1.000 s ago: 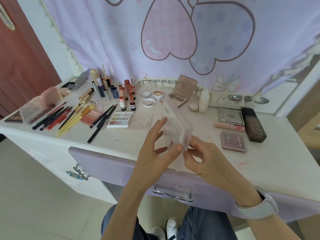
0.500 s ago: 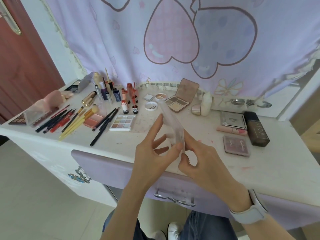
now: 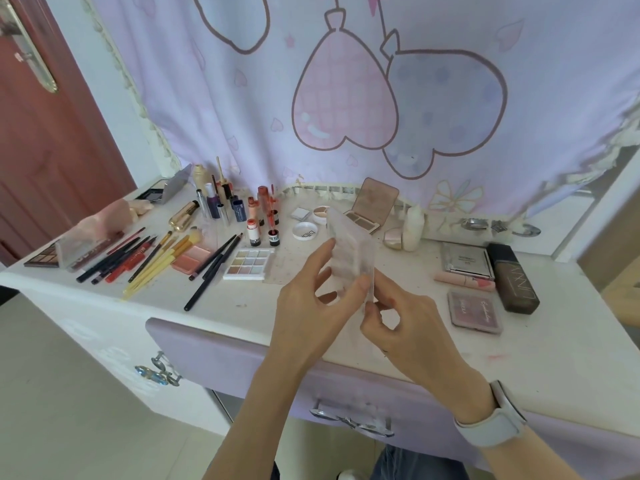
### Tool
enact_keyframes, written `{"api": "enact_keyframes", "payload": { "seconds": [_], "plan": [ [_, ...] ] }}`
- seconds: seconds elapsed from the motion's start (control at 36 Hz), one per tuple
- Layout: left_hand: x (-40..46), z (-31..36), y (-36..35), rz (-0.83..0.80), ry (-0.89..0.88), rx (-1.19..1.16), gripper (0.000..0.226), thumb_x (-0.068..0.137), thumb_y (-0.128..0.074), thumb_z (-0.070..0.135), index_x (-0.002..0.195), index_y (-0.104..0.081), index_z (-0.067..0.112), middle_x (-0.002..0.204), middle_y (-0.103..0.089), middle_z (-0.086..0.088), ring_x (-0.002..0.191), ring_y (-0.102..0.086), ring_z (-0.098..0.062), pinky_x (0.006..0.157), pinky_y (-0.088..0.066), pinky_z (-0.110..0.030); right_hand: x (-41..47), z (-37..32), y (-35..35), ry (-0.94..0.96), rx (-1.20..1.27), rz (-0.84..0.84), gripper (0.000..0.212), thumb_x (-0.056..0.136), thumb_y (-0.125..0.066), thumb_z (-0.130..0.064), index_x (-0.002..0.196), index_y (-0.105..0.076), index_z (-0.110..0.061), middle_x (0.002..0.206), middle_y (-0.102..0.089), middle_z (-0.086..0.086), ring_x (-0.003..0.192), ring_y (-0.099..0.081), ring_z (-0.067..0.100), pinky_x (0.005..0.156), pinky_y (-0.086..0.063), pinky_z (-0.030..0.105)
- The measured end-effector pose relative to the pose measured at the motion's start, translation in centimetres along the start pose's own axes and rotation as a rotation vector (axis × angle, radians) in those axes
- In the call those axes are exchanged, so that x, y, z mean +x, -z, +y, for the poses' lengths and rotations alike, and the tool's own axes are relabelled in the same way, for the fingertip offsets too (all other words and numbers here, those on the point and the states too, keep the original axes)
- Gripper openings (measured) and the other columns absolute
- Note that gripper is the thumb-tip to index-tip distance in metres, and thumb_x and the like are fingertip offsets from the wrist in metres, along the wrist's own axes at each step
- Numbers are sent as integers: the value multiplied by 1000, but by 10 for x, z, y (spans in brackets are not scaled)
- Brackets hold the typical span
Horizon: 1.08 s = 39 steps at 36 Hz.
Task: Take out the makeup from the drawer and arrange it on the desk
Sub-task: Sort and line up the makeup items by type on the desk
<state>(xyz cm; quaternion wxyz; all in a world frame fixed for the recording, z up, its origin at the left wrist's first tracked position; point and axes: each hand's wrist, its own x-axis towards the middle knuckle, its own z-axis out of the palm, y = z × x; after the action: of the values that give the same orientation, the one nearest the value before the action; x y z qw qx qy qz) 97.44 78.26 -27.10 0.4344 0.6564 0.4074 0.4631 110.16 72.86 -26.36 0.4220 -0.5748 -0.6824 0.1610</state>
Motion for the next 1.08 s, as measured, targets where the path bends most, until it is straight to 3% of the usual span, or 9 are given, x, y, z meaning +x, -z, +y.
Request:
{"api": "enact_keyframes", "payload": {
  "seconds": [0.08,0.25,0.44,0.56,0.67,0.75,0.83,0.92,1.08],
  "plan": [
    [-1,1,0,-11,-8,15,73,63,-62,60,131,-45,42,111,-56,38,113,-54,6,81,-52,-16,0,0,1,22,13,2,58,80,-46,-18,135,-44,-35,93,-61,-38,71,-60,-6,56,-40,5],
    [0,4,-3,43,-10,45,70,63,-64,54,130,-48,39,104,-55,38,106,-59,3,81,-52,-17,4,-1,1,36,-5,74,60,77,-47,-15,134,-48,-32,74,-55,-40,58,-54,-8,55,-38,4],
    [6,10,-10,95,-12,108,75,56,-56,65,126,-50,37,119,-63,10,99,-63,-2,86,-54,-30,9,4,4,8,12,109,55,81,-48,-15,131,-50,-36,68,-66,-6,55,-58,-2,59,-40,6],
    [9,10,-12,116,-1,118,73,56,-55,65,124,-48,39,116,-63,12,94,-63,3,85,-54,-28,13,8,7,8,-29,99,55,84,-53,-7,132,-50,-33,79,-71,-3,70,-66,4,66,-46,12],
    [13,9,-13,142,27,124,71,54,-54,68,120,-46,44,106,-61,20,86,-63,10,78,-54,-20,15,7,7,-4,-49,132,56,84,-55,-8,132,-49,-36,80,-71,-6,73,-66,5,65,-42,7],
    [15,7,-15,178,33,122,71,55,-54,68,121,-45,43,112,-60,19,96,-62,3,85,-53,-30,18,4,5,-31,-30,144,53,86,-54,-11,131,-50,-38,86,-72,-10,75,-66,7,70,-48,15],
    [18,3,-14,157,38,80,82,59,-55,66,133,-37,38,131,-46,21,120,-48,-5,100,-44,-35,21,3,3,-44,0,139,49,86,-53,-11,130,-52,-34,88,-72,-9,77,-67,5,73,-51,22],
    [21,1,-8,68,17,29,94,62,-60,65,143,-21,39,148,-29,18,136,-30,-4,109,-33,-35,20,2,3,-9,84,100,47,86,-51,-5,127,-56,-28,92,-72,-11,78,-67,8,74,-49,11],
    [22,1,-1,34,22,35,109,54,-69,66,145,-13,44,149,-29,16,136,-30,-5,108,-36,-43,14,5,6,10,176,70,42,86,-50,-2,117,-61,-28,101,-67,-27,85,-65,-4,65,-42,3]
  ]
}}
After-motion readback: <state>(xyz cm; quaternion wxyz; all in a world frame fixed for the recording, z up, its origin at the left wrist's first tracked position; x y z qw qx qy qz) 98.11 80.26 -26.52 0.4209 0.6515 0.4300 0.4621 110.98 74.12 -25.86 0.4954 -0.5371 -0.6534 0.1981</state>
